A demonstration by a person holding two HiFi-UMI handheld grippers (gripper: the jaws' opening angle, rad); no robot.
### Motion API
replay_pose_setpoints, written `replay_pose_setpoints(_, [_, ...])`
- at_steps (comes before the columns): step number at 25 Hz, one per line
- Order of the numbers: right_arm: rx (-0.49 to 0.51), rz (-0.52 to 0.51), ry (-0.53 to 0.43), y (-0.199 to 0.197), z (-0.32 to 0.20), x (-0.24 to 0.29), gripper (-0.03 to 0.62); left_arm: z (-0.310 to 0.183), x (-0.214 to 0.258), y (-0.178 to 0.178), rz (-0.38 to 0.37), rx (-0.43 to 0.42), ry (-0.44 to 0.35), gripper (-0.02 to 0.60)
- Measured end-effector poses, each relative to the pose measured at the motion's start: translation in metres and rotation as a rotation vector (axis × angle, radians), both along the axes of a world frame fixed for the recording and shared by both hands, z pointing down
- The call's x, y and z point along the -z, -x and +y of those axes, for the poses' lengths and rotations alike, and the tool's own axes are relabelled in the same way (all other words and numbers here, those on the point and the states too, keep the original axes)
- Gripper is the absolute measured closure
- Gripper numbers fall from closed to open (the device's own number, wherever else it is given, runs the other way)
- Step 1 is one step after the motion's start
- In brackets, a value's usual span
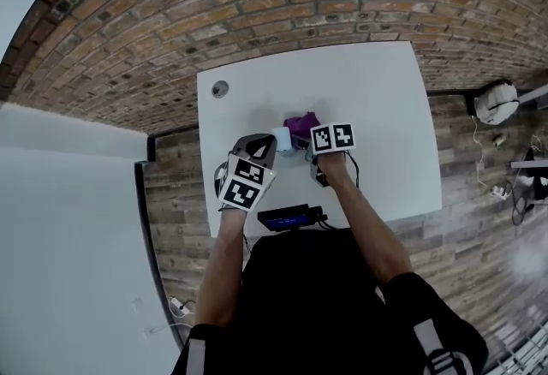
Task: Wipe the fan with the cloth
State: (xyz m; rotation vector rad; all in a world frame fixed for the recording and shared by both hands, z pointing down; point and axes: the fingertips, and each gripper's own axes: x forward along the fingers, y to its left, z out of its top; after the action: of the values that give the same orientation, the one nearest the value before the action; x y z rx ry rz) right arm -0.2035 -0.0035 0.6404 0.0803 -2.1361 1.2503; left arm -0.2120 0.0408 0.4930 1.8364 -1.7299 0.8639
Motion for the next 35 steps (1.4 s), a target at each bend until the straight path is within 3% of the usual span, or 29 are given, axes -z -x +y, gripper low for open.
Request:
replay_pose_setpoints(4, [0.039,0.030,0.019,-0.026,0.029,-0.002,0.525,0.000,0.001,0.002,0.006,0.003,-0.010,0.580])
replay_pose_setpoints(8, [0.238,0.051,0.044,-0.050,0.082,-0.006,0.525,-0.001,0.002,0.003,0.012,0.001,-0.029,0.580])
replay_pose_setpoints(10, [0.289,0.052,0.029,-0.062,0.095,-0.006,0.525,-0.001,0.001,0.003,0.017,-0.006,-0.044,0.580])
replay_pose_setpoints(15, [0.217,0.046,-0.005,-0.083,0.075,0.001,0.525,0.003,0.003,0.008,0.041,0.006,-0.153,0.580])
replay_pose_setpoints(18, [0.158,0.052,-0.038,-0.105,0.054,0.009,0.525,0.021,0.006,0.038,0.009,0.111,-0.225,0.580])
replay_pose_setpoints(20, [0.101,0.054,-0.042,-0.123,0.040,0.013,0.525,0.039,0.002,0.062,0.050,0.162,-0.251,0.580])
replay_pose_setpoints(22, [0.031,0.053,-0.032,-0.140,0.029,0.016,0.525,0.050,-0.019,0.069,0.124,0.112,-0.224,0.422])
replay_pose_setpoints(24, [-0.041,0.050,-0.016,-0.155,0.022,0.018,0.525,0.050,-0.050,0.057,0.196,-0.014,-0.172,0.313])
replay_pose_setpoints(27, [-0.119,0.048,0.000,-0.172,0.018,0.021,0.525,0.030,-0.086,0.025,0.265,-0.202,-0.131,0.291])
replay_pose_setpoints(30, [-0.162,0.043,-0.007,-0.182,0.016,0.028,0.525,0.001,-0.115,0.000,0.243,-0.347,-0.094,0.293])
replay_pose_setpoints(33, [-0.200,0.034,-0.022,-0.193,0.012,0.036,0.525,-0.021,-0.115,-0.006,0.193,-0.380,-0.137,0.295])
replay_pose_setpoints(34, [-0.216,0.030,-0.024,-0.199,0.010,0.038,0.525,-0.025,-0.109,-0.006,0.181,-0.378,-0.157,0.317])
replay_pose_setpoints(35, [-0.232,0.027,-0.024,-0.204,0.007,0.039,0.525,-0.028,-0.104,-0.007,0.175,-0.372,-0.167,0.389])
